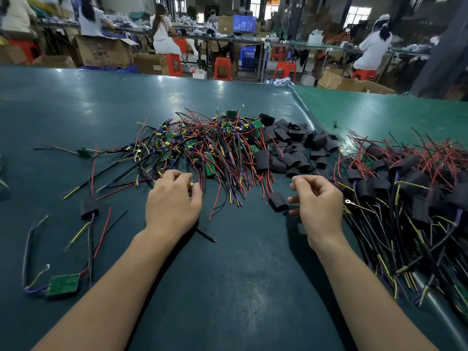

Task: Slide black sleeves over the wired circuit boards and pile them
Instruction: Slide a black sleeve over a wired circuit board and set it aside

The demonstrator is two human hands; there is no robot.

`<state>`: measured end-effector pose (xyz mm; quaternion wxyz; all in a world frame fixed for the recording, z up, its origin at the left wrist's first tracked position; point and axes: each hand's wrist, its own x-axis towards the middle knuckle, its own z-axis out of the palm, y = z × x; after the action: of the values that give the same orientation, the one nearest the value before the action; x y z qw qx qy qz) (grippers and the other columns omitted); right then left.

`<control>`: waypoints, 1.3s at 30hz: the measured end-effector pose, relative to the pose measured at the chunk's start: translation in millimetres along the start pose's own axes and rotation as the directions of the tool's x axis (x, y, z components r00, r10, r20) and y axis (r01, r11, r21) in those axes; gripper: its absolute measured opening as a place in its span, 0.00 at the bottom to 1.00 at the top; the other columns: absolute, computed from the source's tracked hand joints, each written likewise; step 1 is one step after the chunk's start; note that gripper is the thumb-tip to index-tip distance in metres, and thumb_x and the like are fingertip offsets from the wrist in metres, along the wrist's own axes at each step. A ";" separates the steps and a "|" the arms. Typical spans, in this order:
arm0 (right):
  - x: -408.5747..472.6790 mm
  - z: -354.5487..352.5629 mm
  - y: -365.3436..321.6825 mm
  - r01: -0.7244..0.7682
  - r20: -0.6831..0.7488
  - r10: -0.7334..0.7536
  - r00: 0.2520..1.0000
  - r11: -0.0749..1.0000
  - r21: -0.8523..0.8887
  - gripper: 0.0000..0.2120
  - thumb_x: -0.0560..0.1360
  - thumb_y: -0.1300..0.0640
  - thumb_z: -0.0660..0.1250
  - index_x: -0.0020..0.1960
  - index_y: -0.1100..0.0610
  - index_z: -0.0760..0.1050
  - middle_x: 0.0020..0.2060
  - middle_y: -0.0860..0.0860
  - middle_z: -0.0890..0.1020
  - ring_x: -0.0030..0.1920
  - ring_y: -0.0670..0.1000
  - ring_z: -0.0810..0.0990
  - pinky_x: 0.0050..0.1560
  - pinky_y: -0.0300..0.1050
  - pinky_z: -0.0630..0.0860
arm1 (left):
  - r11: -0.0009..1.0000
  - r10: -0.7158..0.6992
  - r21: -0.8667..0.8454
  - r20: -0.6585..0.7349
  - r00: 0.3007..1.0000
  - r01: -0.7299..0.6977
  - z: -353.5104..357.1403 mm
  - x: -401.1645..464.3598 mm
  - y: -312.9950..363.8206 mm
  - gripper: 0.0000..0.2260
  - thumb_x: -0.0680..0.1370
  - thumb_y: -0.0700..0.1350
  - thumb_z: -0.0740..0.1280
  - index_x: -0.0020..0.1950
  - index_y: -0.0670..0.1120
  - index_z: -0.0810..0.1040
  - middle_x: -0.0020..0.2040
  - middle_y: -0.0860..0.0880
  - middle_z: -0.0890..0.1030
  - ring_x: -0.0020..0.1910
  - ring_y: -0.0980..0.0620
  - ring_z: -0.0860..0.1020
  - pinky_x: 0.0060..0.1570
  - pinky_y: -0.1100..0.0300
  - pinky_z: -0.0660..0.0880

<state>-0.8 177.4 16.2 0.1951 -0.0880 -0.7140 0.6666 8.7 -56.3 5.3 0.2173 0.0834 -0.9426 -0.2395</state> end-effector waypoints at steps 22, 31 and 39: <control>-5.0 1.4 0.0 0.114 0.062 -0.109 0.992 0.989 -0.097 0.08 0.78 0.57 0.68 0.41 0.50 0.79 0.31 0.44 0.82 0.29 0.45 0.80 0.25 0.41 0.74 | 0.991 -0.049 -0.126 -0.116 0.992 0.035 -12.8 10.8 -9.7 0.05 0.74 0.50 0.73 0.47 0.53 0.80 0.41 0.52 0.80 0.51 0.44 0.74 0.52 0.50 0.70; -21.0 9.7 -12.3 -0.101 0.450 0.025 0.893 0.984 0.146 0.08 0.76 0.53 0.70 0.48 0.59 0.80 0.37 0.51 0.84 0.30 0.48 0.80 0.21 0.39 0.71 | 0.726 0.443 -0.225 -0.571 0.692 -0.650 -18.6 -1.0 13.7 0.05 0.77 0.37 0.71 0.52 0.40 0.79 0.52 0.46 0.79 0.51 0.44 0.78 0.50 0.40 0.75; -20.9 5.4 -19.4 -0.177 0.625 -0.084 0.776 0.922 0.344 0.07 0.73 0.54 0.68 0.48 0.56 0.82 0.38 0.52 0.83 0.32 0.51 0.82 0.25 0.39 0.74 | 0.486 0.759 -0.290 -0.328 0.563 -0.824 -1.8 -23.0 47.2 0.10 0.74 0.28 0.68 0.53 0.36 0.82 0.64 0.41 0.78 0.60 0.42 0.79 0.57 0.46 0.76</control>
<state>18.8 162.5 31.8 -0.0582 0.1617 -0.5906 0.7885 27.5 -9.9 21.2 0.3879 -0.3902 -0.7802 -0.2976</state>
